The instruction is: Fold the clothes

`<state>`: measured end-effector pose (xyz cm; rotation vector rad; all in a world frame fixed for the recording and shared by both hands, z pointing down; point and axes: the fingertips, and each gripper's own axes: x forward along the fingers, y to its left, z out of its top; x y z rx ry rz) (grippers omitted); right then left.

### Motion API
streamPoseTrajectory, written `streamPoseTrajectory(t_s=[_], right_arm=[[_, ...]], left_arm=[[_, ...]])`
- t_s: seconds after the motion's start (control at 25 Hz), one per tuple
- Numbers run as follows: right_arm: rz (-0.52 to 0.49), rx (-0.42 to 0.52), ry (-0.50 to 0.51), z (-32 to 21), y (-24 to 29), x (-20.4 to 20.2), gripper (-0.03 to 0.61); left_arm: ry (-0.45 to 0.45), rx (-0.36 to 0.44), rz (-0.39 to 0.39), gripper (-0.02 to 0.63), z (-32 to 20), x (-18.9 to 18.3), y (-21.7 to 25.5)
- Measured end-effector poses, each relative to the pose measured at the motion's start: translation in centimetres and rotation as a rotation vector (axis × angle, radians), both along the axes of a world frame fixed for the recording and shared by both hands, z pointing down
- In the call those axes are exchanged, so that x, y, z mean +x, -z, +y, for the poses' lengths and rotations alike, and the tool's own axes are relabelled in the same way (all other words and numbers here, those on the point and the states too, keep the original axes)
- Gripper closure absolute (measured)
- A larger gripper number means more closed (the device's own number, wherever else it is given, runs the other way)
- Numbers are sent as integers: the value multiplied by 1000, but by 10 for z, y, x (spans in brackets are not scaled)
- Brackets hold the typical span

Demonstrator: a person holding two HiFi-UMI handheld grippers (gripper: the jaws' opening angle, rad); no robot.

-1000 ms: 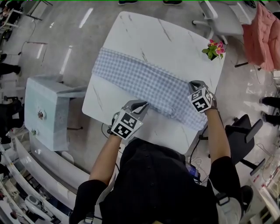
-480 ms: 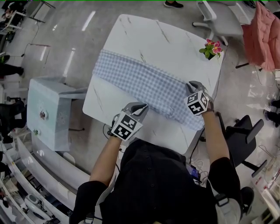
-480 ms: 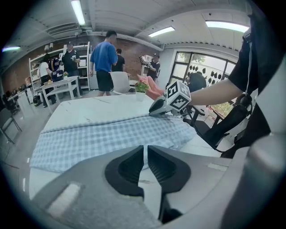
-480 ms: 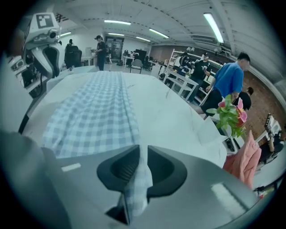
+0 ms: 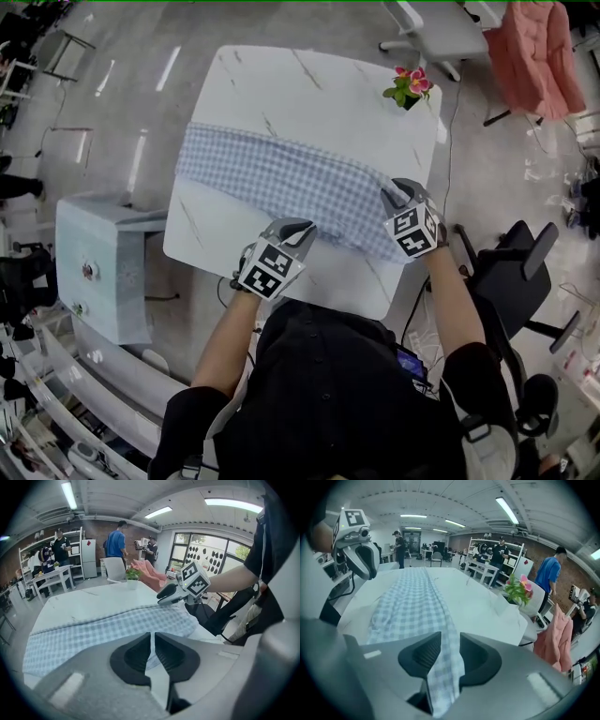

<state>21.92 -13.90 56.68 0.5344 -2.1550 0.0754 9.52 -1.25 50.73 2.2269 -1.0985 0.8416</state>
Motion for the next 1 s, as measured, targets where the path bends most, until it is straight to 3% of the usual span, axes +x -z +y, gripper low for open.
streamPoseTrajectory(t_s=[0.4, 0.6, 1.0], right_arm=[[-67, -23, -211, 31, 16, 100, 451], [-135, -113, -382, 60, 7, 150, 453], [-205, -216, -561, 119, -19, 188, 454]], left_arm=[[-173, -5, 0, 577, -16, 87, -1], [-288, -19, -9, 577, -17, 129, -5], [-494, -66, -48, 578, -10, 199, -32]])
